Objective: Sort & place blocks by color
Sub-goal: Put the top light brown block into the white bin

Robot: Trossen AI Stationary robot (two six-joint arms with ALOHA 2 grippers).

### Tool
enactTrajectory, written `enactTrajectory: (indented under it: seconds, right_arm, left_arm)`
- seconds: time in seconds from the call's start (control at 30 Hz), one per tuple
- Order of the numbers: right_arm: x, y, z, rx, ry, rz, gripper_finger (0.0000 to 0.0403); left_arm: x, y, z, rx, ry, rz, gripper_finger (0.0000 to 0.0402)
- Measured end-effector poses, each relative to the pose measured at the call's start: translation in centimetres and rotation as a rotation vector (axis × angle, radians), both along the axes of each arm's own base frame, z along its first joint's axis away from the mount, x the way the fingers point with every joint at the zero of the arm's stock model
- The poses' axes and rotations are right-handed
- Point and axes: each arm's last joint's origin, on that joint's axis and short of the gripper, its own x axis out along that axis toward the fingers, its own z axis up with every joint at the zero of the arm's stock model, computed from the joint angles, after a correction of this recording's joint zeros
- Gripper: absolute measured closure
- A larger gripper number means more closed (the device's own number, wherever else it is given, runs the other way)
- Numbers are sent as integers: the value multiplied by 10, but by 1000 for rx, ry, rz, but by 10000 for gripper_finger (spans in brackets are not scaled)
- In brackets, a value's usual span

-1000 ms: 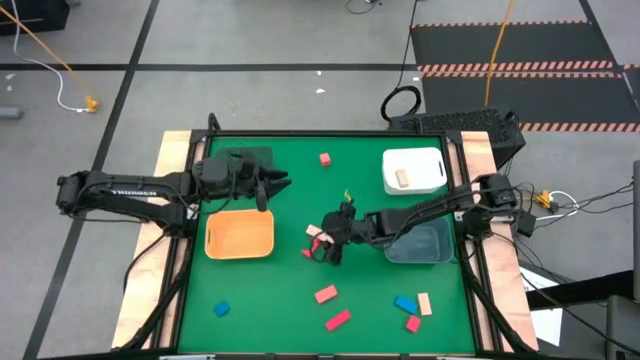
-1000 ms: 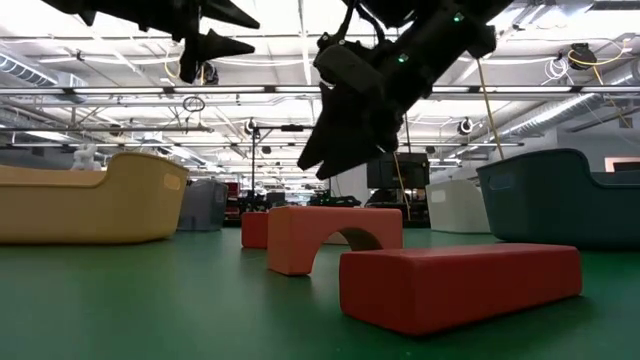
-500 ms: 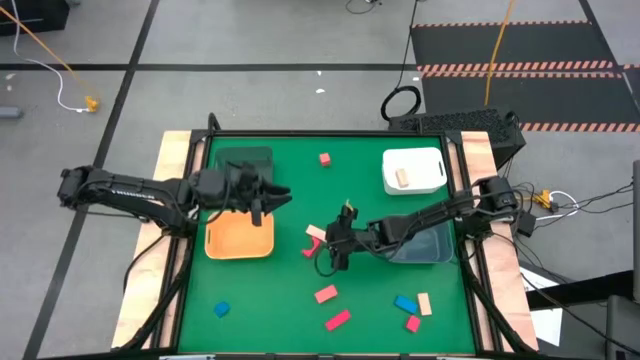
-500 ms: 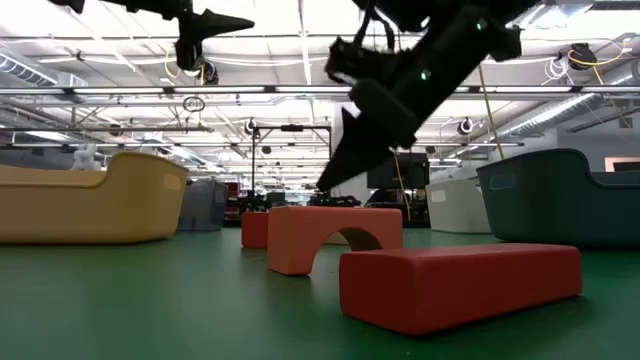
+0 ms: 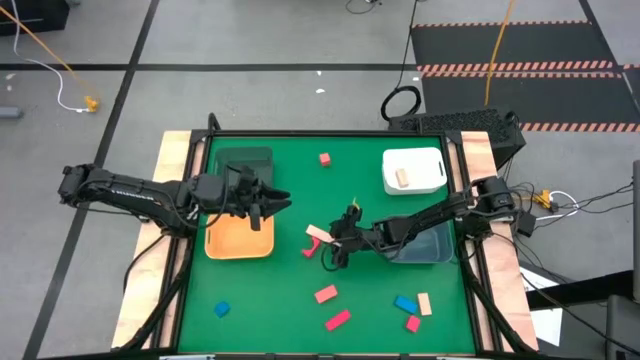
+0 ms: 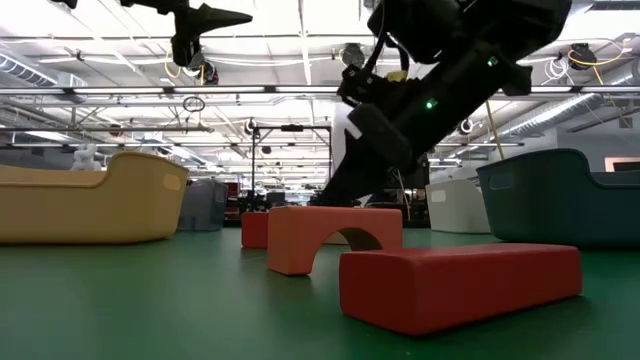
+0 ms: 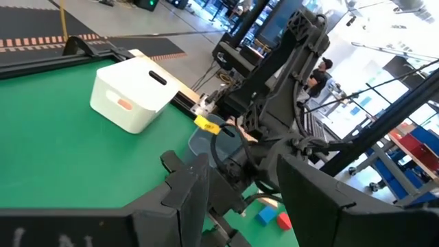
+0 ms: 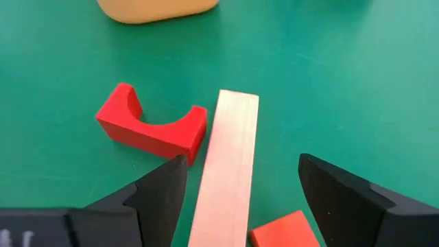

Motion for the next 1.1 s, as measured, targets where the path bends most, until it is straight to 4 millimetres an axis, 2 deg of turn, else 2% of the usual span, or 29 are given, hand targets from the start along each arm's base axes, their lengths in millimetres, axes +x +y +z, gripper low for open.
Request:
enactTrajectory:
  seconds: [0.3,0.5,0.63,0.9,1.1]
  right_arm:
    - [6,1,-28,-7,30,3,133]
    - [7,2,-33,-3,38,2,138]
    - [7,2,-33,11,44,19,170]
    - [6,5,-35,95,64,81,280]
    - [6,4,-29,118,40,58,287]
  left_arm:
    - [0,0,0,5,1,0,229]
    - [0,0,0,28,6,-3,229]
    - [0,0,0,36,8,-4,229]
    - [0,0,-1,48,10,-5,229]
    - [0,0,-1,49,13,-5,229]
